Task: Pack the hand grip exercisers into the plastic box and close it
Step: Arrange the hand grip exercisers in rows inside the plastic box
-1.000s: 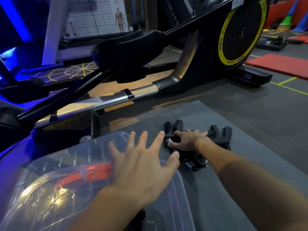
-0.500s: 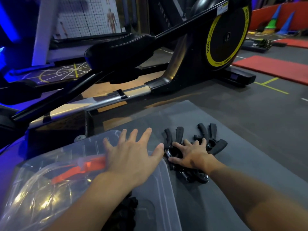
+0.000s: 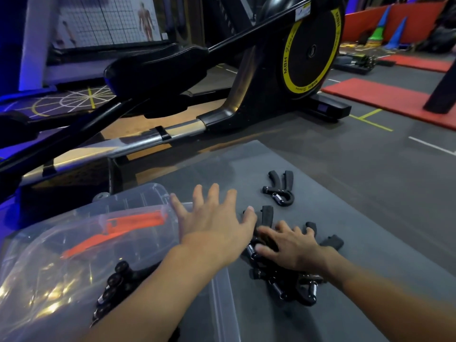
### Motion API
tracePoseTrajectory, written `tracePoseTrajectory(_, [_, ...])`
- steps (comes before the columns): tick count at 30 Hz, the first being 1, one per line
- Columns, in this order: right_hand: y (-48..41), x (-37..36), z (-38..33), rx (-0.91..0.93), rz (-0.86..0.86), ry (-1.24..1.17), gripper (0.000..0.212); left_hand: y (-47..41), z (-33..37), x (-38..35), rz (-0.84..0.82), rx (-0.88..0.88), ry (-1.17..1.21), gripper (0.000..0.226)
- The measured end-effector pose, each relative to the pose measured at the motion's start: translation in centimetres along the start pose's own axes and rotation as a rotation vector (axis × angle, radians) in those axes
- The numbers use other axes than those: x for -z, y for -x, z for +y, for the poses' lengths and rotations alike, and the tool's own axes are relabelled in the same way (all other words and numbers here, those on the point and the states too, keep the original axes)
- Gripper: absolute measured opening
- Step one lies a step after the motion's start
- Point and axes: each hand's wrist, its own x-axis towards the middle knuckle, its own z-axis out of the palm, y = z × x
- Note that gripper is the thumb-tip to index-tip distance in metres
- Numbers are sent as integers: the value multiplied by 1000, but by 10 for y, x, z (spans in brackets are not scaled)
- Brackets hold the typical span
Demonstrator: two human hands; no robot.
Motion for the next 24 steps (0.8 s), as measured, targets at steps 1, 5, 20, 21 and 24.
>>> tracePoseTrajectory(1, [-6,6,3,-28,48,-72,61,0,0,0,-2,-1,-14,63])
tracePoseTrajectory(5, [-60,35,21,-148,261,-287,53,-2,1,-1,-1,5,-63,61])
tracePoseTrajectory(20, [-115,40,74,-45,297,-380,65,-3,4,-5,18,29,-75,60])
tracePoseTrajectory(21, [-106,46,75,-42,314,-409,66,-3,4,-5,18,28,-68,59])
tracePoseTrajectory(24, [-67,75,66,-8,343,-483,75,-3,3,-3,11,11,-14,55])
